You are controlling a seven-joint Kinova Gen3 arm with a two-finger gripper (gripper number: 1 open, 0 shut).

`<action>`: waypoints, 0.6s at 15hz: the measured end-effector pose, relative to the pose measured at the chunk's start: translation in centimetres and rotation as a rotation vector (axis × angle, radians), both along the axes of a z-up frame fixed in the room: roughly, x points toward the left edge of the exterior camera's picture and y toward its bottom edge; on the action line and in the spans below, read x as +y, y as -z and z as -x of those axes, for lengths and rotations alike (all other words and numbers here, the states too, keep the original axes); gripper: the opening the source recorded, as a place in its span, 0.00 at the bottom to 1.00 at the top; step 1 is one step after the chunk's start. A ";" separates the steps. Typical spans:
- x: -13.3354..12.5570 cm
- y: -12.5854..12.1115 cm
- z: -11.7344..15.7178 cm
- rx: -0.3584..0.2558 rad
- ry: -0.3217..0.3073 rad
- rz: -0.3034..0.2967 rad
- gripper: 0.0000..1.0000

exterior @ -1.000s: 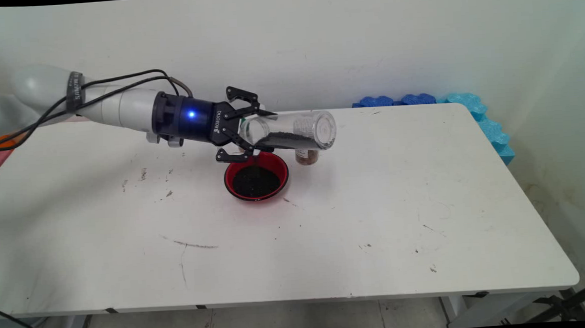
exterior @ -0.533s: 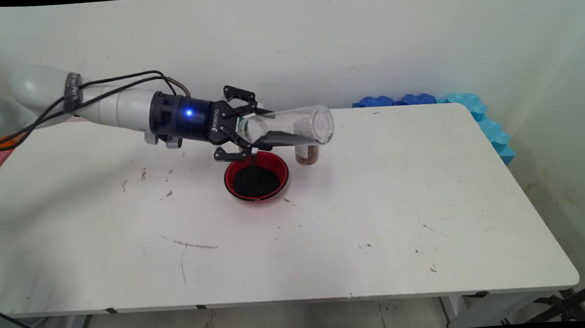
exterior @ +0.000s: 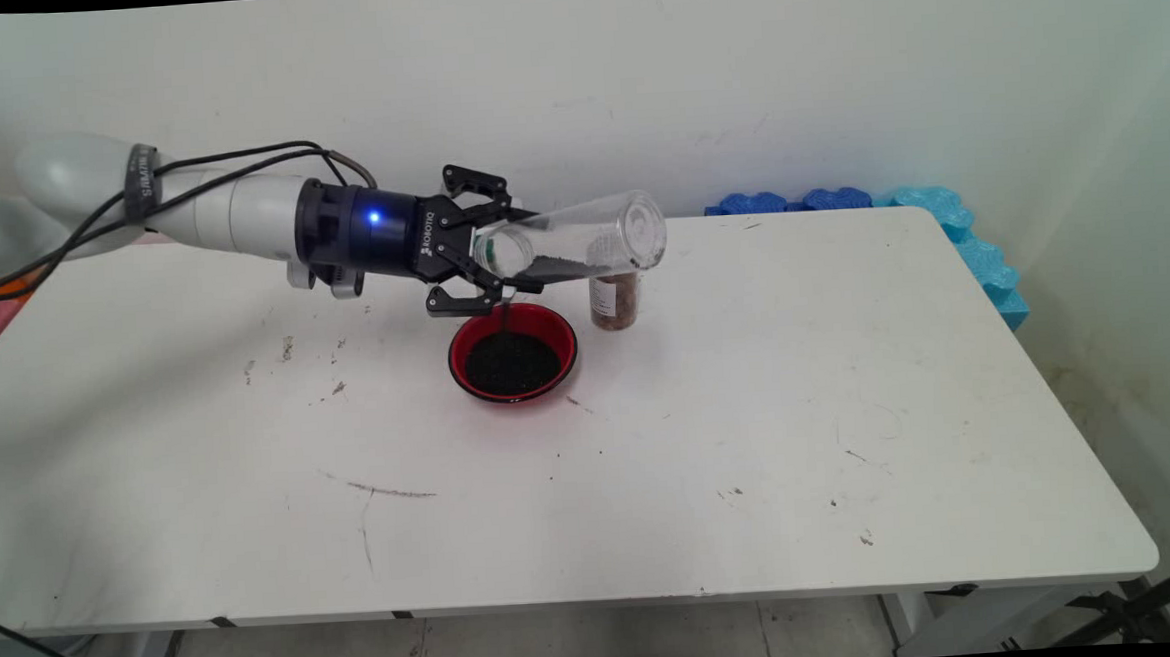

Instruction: Pour the black seasoning powder in the red bowl

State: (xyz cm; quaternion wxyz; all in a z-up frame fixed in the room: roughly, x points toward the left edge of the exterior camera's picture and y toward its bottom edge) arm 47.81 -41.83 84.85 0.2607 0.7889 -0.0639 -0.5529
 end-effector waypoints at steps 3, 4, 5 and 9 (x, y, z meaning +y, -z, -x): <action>0.0 -0.1 -0.1 0.016 -0.009 -0.015 0.00; 0.0 -0.2 -0.1 0.021 -0.012 -0.021 0.00; 0.0 -0.2 -0.1 0.025 -0.014 -0.026 0.00; 0.1 -0.3 -0.2 0.047 -0.025 -0.051 0.00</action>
